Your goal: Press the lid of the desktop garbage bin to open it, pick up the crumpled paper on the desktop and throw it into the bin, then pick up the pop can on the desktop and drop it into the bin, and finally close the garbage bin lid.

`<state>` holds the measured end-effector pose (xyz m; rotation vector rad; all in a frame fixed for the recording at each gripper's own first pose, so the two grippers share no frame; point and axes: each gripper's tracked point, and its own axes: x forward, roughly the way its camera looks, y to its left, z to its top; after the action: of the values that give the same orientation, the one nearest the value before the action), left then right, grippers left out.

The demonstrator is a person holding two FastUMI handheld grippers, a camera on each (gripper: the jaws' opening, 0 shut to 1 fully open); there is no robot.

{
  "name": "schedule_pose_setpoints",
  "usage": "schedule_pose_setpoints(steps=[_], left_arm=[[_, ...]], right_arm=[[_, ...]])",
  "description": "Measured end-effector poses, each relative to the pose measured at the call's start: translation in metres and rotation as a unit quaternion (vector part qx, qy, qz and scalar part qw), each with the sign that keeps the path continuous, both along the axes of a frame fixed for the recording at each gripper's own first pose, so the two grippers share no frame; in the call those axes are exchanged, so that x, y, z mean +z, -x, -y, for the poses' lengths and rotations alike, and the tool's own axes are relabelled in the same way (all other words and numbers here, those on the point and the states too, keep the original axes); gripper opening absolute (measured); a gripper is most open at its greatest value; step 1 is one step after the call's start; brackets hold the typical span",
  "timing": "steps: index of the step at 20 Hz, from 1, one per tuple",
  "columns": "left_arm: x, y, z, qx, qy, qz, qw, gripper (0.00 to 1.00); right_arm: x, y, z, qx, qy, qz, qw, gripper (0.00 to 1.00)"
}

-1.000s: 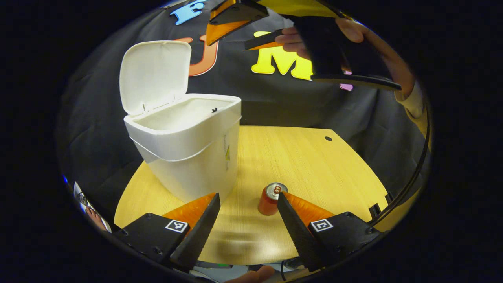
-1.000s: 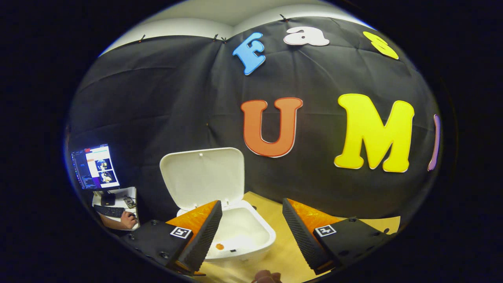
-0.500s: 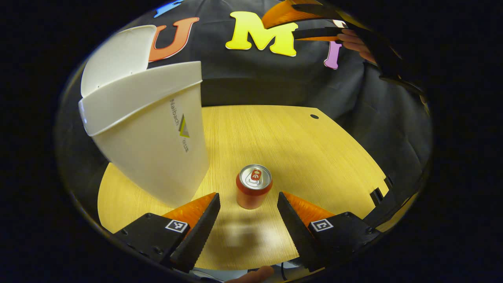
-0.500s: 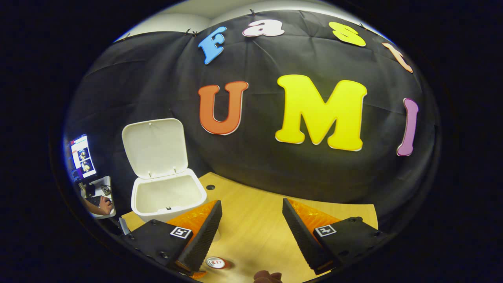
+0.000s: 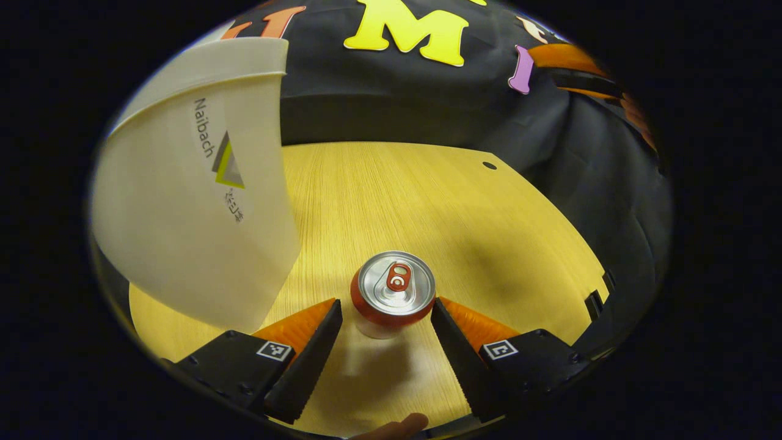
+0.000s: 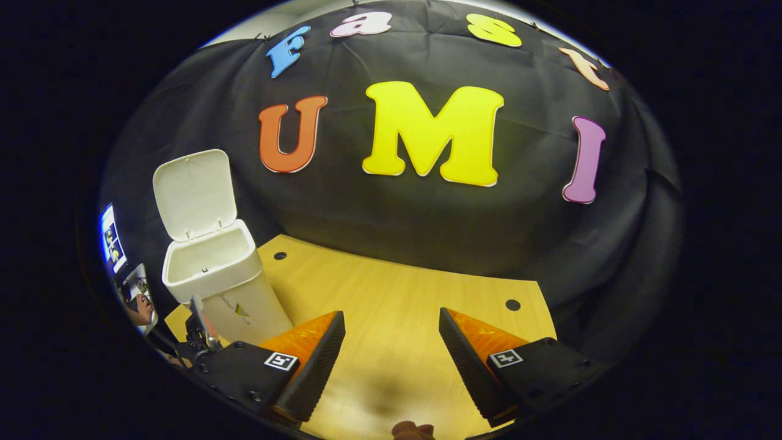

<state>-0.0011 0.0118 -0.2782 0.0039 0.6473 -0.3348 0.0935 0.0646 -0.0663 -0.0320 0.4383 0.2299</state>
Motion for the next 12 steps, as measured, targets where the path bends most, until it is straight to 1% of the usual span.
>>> schedule_pose_setpoints(steps=[3,5,6,7,8,9,10,12], left_arm=[[-0.017,-0.010,-0.001,-0.001,-0.012,-0.011,1.000,0.97],[-0.019,-0.015,0.000,0.002,-0.017,-0.009,1.000,0.98],[-0.019,-0.014,0.002,0.000,-0.015,-0.011,1.000,0.98],[-0.020,-0.014,0.004,-0.004,-0.012,-0.014,1.000,0.97],[-0.021,-0.015,0.004,-0.006,-0.013,-0.016,1.000,0.96],[-0.021,-0.016,0.005,-0.007,-0.013,-0.016,1.000,0.95],[-0.022,-0.017,0.005,-0.009,-0.015,-0.016,1.000,0.94],[-0.023,-0.018,0.006,-0.011,-0.017,-0.017,1.000,0.91]], right_arm=[[-0.009,0.003,0.011,-0.012,0.010,-0.010,1.000,0.94],[-0.008,0.003,0.014,-0.017,0.009,-0.009,1.000,0.95],[-0.010,0.004,0.016,-0.021,0.007,-0.011,1.000,0.98],[-0.010,0.005,0.016,-0.021,0.003,-0.012,1.000,0.98],[-0.011,0.005,0.016,-0.023,0.000,-0.013,1.000,0.98],[-0.011,0.006,0.019,-0.026,0.001,-0.013,1.000,0.95],[-0.012,0.006,0.020,-0.026,0.000,-0.013,1.000,0.98],[-0.014,0.008,0.026,-0.030,0.001,-0.013,0.999,0.98]])
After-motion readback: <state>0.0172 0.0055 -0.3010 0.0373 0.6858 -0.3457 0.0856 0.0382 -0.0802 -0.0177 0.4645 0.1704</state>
